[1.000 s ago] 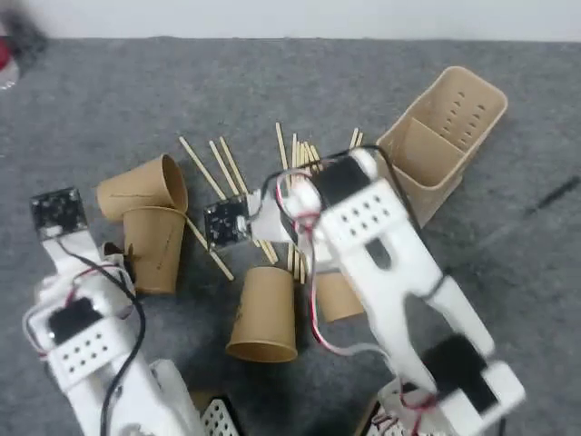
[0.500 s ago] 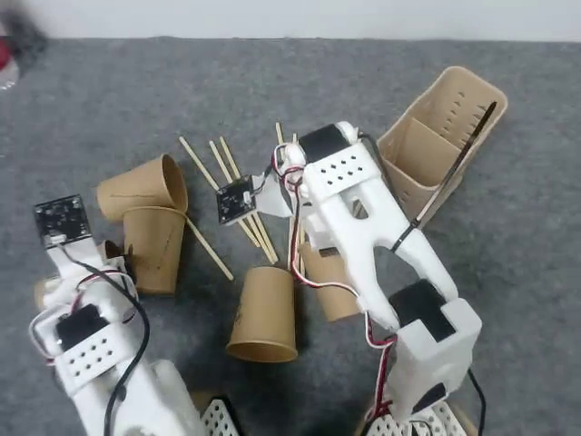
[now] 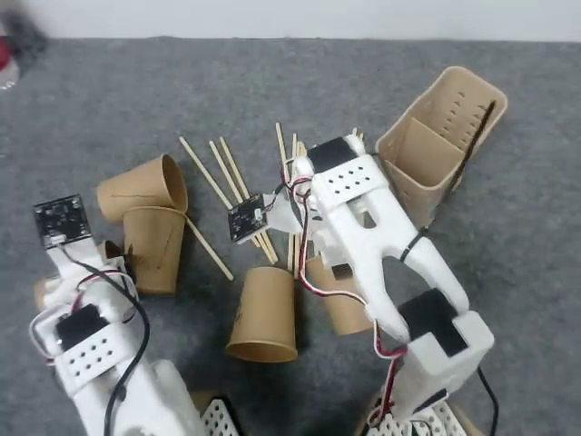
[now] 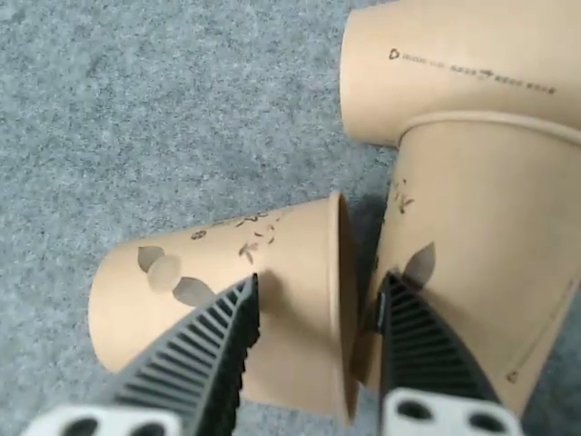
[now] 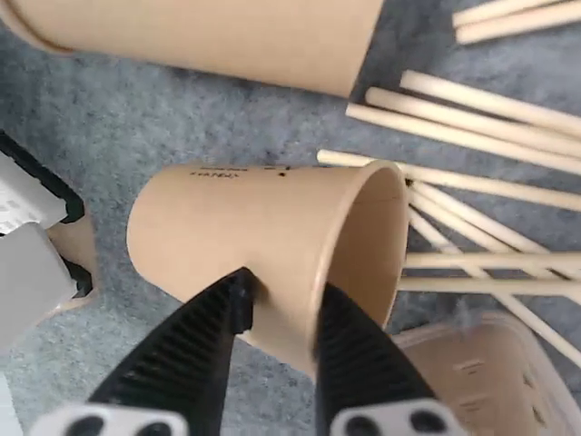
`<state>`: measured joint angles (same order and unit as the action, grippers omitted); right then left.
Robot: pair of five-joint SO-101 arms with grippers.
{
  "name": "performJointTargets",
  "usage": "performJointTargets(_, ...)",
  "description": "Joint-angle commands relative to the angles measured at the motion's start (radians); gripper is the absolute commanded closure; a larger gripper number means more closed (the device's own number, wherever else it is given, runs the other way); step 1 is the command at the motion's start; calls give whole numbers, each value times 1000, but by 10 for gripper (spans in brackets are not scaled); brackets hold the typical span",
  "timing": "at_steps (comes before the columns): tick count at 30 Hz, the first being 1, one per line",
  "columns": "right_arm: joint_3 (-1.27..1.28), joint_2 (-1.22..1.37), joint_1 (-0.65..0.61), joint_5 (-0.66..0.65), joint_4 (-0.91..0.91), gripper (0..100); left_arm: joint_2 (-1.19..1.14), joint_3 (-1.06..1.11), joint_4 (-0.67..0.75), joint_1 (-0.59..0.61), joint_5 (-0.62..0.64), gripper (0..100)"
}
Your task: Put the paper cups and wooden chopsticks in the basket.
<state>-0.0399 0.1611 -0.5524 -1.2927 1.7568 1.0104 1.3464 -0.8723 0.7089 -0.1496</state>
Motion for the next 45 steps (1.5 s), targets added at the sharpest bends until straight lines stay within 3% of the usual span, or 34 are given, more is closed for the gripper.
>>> performJointTargets(1,-123,-199,19,14,45,990,-6,53,2,-34,14,790)
performJointTargets(8,-371,-518,24,160,41,990,-6,62,17,-49,14,790)
performJointTargets(12,-488,-590,104,299,-16,990,-6,64,15,-49,14,790)
performJointTargets(19,-546,-584,519,396,-328,990,-6,70,15,-48,14,790)
performJointTargets(23,-480,-475,631,393,-409,990,-6,71,17,-49,14,790)
performJointTargets(45,-463,-162,610,341,-295,987,-5,71,20,-51,14,790)
